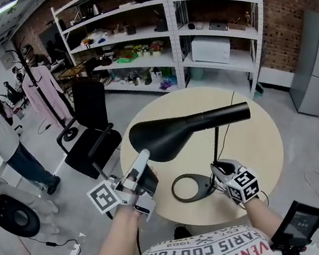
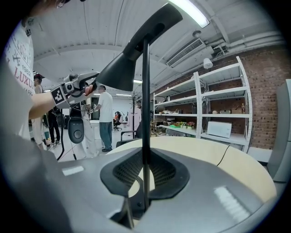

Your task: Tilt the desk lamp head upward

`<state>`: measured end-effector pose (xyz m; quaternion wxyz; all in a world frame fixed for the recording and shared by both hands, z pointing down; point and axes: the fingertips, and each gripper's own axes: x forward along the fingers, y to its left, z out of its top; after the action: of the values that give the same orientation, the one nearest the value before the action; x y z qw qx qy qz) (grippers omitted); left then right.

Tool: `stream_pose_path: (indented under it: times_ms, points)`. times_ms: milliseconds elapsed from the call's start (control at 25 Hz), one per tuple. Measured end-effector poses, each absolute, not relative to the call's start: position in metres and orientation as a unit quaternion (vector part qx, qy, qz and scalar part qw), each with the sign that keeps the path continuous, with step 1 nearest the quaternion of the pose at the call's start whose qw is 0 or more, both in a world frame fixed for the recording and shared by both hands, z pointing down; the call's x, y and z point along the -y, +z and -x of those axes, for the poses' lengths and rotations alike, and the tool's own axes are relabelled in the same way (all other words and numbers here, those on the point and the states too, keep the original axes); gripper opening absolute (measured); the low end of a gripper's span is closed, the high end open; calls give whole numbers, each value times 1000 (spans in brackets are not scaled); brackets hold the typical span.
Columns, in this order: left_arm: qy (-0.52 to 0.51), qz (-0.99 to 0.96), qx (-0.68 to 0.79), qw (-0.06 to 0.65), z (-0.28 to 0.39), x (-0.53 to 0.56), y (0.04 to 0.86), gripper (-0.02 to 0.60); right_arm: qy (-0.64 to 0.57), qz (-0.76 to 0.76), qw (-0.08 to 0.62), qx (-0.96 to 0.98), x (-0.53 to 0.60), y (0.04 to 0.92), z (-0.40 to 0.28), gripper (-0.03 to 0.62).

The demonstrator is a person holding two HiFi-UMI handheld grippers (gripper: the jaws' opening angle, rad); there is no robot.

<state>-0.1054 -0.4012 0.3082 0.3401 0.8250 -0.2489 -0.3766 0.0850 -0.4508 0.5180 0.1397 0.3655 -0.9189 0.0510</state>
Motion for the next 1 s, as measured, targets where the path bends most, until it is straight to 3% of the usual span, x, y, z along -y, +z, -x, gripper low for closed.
stream_pose_path:
  times_ms: [1000]
  points:
    - [-300, -893, 282, 180, 115, 398, 217, 11, 39, -363, 178, 914, 448, 531, -72, 48]
